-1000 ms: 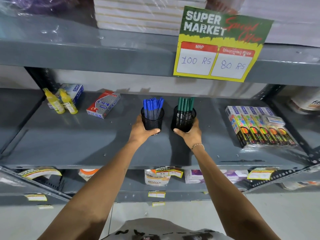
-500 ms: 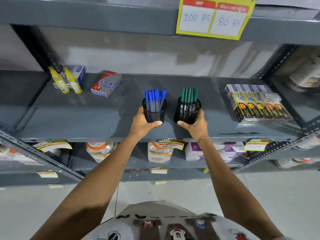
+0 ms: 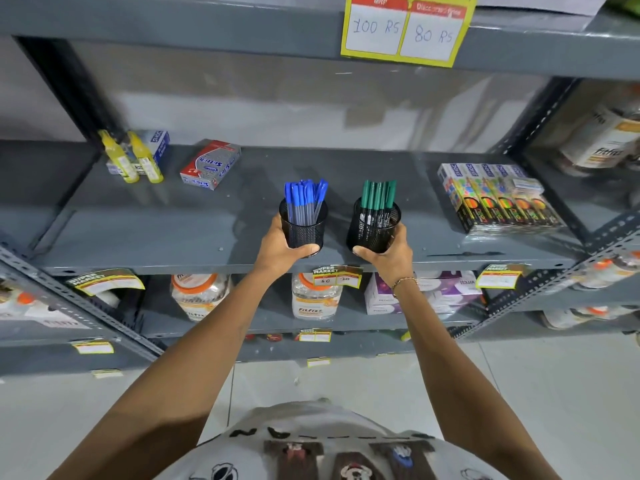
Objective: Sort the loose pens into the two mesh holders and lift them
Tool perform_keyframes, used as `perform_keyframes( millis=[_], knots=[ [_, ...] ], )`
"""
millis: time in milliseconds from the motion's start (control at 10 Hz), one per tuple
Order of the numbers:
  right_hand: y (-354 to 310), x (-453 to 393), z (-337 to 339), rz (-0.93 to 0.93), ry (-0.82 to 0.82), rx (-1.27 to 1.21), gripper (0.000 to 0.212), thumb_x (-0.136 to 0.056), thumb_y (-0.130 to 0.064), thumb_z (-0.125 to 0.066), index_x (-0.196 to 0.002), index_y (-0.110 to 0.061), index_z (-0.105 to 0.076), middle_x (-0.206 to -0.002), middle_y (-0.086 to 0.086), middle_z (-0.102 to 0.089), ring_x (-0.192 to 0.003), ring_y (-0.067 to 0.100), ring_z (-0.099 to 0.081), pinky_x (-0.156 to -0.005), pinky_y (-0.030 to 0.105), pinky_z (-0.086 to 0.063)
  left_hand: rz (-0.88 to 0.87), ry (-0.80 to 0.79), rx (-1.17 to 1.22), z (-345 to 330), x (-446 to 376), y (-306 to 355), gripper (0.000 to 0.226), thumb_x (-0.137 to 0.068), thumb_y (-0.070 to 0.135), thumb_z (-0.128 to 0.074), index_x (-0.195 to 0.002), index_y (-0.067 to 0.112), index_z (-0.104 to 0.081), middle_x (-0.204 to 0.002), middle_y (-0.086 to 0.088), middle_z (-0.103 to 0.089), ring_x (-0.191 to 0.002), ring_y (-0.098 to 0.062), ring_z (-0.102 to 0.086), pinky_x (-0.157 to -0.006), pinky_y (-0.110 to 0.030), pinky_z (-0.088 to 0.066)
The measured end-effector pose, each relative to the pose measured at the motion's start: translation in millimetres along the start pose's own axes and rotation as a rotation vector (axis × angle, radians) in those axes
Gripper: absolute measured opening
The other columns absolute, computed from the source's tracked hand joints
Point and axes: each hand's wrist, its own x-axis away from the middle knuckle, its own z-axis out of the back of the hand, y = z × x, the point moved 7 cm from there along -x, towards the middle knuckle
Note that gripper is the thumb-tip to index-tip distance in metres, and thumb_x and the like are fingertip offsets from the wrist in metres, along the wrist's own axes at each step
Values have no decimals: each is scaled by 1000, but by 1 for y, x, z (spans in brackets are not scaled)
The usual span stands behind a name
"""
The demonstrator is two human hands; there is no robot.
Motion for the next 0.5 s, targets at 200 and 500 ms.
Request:
perform_keyframes(
  millis=[200, 500],
  knots=[
    [-3, 3, 0, 8, -52, -28, 95, -65, -29, -85, -140, -18, -26, -136, 3, -52, -123, 22, -52, -102, 36, -44, 14, 0, 39, -1, 0, 0, 83, -66, 29, -85, -133, 22, -38, -124, 5, -58, -105, -7, -49, -87, -23, -41],
    [-40, 1, 22, 148, 30, -99, 101, -73, -34, -78, -148, -13, -13, -155, 7, -24, -142, 17, -24, -114, 32, -25, 7, 11, 100, 3, 5, 3, 89, -61, 34, -87, -134, 22, -37, -125, 8, -55, -109, -4, -53, -80, -12, -42]
  ],
)
